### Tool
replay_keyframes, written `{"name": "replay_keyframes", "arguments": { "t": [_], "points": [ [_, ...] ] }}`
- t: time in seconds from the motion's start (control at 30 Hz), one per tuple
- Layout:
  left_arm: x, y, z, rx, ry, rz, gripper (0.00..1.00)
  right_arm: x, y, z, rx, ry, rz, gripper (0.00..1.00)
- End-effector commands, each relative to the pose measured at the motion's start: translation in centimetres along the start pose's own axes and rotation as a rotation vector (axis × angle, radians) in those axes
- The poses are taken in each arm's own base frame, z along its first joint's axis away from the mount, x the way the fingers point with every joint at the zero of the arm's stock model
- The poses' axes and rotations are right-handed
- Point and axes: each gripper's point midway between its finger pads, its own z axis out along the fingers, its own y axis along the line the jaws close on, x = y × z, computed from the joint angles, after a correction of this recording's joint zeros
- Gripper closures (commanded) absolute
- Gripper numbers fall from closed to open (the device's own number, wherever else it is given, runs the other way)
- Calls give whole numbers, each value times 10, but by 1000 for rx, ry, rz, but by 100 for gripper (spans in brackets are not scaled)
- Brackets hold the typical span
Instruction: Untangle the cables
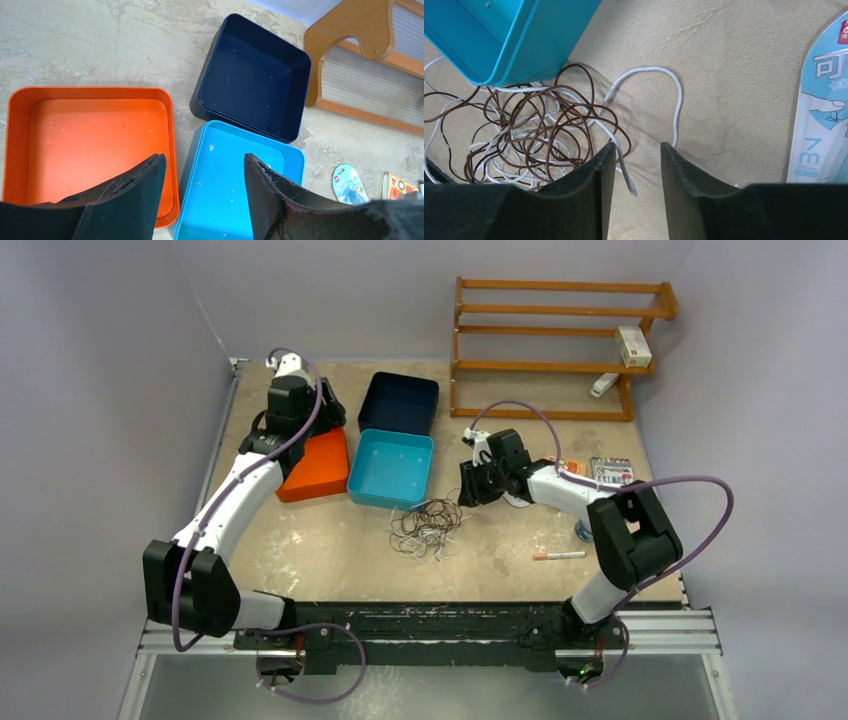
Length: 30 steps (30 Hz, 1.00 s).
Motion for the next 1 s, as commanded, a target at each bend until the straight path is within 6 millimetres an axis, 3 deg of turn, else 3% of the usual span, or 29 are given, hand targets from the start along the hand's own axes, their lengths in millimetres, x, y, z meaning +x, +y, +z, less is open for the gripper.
{"name": "replay_keyframes", "arguments": {
  "t": [0.0, 0.2, 0.33, 0.47, 0.53, 0.77, 0.97],
  "points": [
    [-17, -12, -1, 52, -62, -33, 43, -11, 7, -1, -23, -33, -32, 63],
    [-32, -9, -7, 35, -123, -34, 45, -22, 12, -8, -34, -79, -50, 82],
    [-41, -18, -14, 87, -175, -55, 45, -43, 17, -27, -22, -147, -90, 100],
    [-47, -26, -19, 140, -215, -47, 40, -68, 25, -56, -12, -225, -150, 100],
    [-57, -27, -27, 150, -262, -45, 37, -93, 34, -79, -10, -296, -197, 100],
    [-77, -36, -51, 195, -320, -49, 22, -133, 58, -130, -31, -430, -317, 100],
    [-73, -73, -66, 431, -347, -42, 23, -150, 72, -158, -51, -506, -347, 100]
  ]
}}
